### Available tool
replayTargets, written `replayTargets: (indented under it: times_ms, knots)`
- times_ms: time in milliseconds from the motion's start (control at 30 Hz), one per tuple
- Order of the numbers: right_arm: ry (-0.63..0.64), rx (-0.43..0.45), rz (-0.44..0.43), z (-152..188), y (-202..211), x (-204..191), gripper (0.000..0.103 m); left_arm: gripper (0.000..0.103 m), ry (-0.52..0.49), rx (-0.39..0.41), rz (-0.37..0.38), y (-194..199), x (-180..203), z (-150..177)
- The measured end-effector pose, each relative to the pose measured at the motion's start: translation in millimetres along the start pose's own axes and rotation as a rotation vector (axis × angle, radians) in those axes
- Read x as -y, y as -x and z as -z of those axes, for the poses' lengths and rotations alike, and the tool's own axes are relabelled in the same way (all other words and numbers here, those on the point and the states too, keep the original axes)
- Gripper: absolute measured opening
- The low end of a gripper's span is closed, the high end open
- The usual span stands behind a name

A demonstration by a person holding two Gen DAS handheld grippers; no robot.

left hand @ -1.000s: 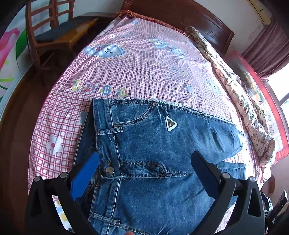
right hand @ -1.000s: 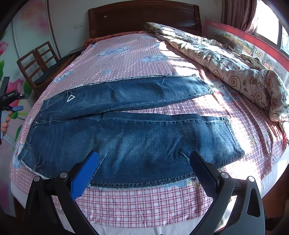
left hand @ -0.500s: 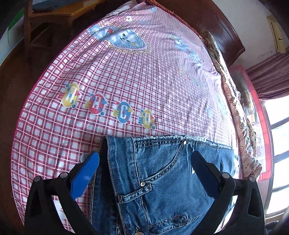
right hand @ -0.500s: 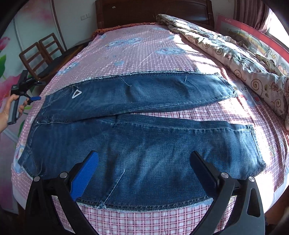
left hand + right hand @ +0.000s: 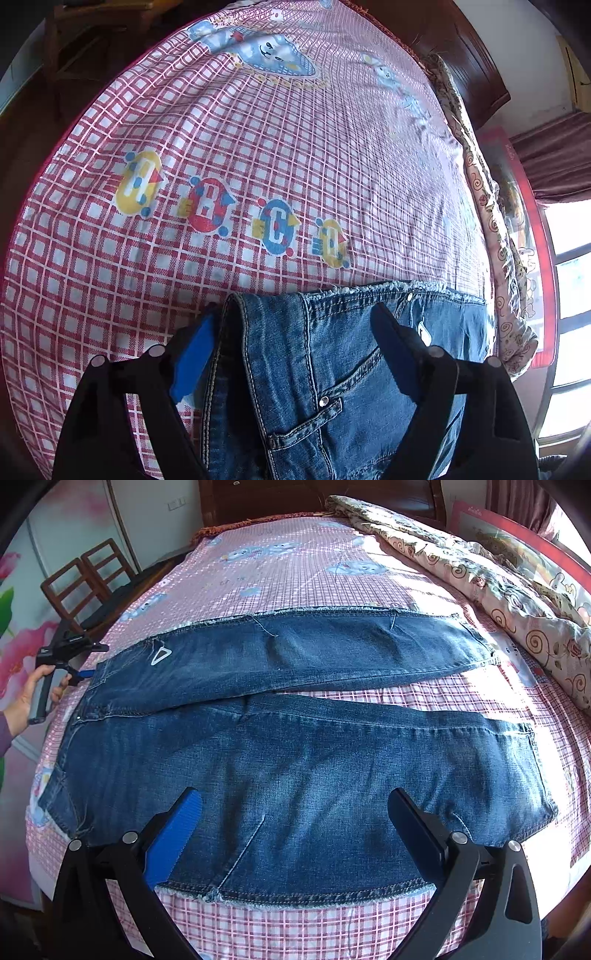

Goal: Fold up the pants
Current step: 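Reach both grippers toward the jeans waistband and leg hems, then grasp the jeans waistband with the left gripper while the right gripper grasps the leg hem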

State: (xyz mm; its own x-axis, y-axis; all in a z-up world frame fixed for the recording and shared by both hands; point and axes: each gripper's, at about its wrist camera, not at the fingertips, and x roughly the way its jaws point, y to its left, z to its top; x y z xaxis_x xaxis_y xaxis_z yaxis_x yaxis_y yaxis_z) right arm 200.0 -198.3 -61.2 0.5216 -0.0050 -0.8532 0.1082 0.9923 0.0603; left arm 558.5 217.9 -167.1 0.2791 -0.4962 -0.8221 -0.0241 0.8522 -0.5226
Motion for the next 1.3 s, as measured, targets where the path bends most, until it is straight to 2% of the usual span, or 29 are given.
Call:
replayTargets:
  times_ms: [33,67,133,267,367,433,533,633,733,867,1067,1200,1300]
  knots:
    - [0.006,0.001,0.003,0.1,0.3,-1.3,0.1,0.048,-0.005,-0.008,-0.024,1.3,-2.8,0.3]
    - [0.008,0.001,0.004,0.1,0.2,-2.2,0.1,0.041,-0.01,-0.021,-0.031,1.0,-3.1,0.2]
    - [0.004,-0.004,-0.003,0.1,-0.7,-2.6,0.1,0.031,-0.028,-0.044,-0.035,0.5,-5.0,3.0]
    - [0.003,0.004,-0.008,0.6,0.5,-4.5,0.1,0.013,-0.05,-0.022,-0.057,3.2,0.6,5.0]
    - [0.017,0.008,-0.01,2.0,0.8,-6.4,0.1,0.011,-0.131,0.029,-0.129,10.0,19.6,11.1]
    - [0.015,0.002,-0.009,2.2,-1.2,-3.9,0.1,0.011,-0.146,0.09,-0.131,21.8,29.4,15.9]
    - [-0.03,-0.018,-0.022,-3.4,-5.2,11.9,0.1,0.01,-0.148,0.2,-0.043,48.6,40.6,28.0]
    - [-0.104,-0.044,-0.061,-19.4,-9.0,35.1,0.1,0.01,-0.175,0.26,0.105,75.3,56.1,50.6]
    - [-0.167,-0.068,-0.109,-39.3,-12.2,54.6,0.1,0.01,-0.243,0.277,0.203,96.0,77.9,81.2]
    - [-0.222,-0.119,-0.163,-66.5,-25.4,68.7,0.1,0.01,-0.269,0.31,0.252,118.6,87.9,112.8]
    - [-0.33,-0.227,-0.221,-123.5,-57.5,92.2,0.1,0.01,-0.291,0.366,0.276,138.6,86.5,167.0]
    - [-0.416,-0.255,-0.182,-178.7,-83.8,107.5,0.1,0.011,-0.282,0.374,0.278,137.4,79.9,193.9]
    - [-0.475,-0.324,-0.162,-211.1,-118.6,108.9,0.1,0.011,-0.279,0.373,0.284,134.8,78.1,206.8]
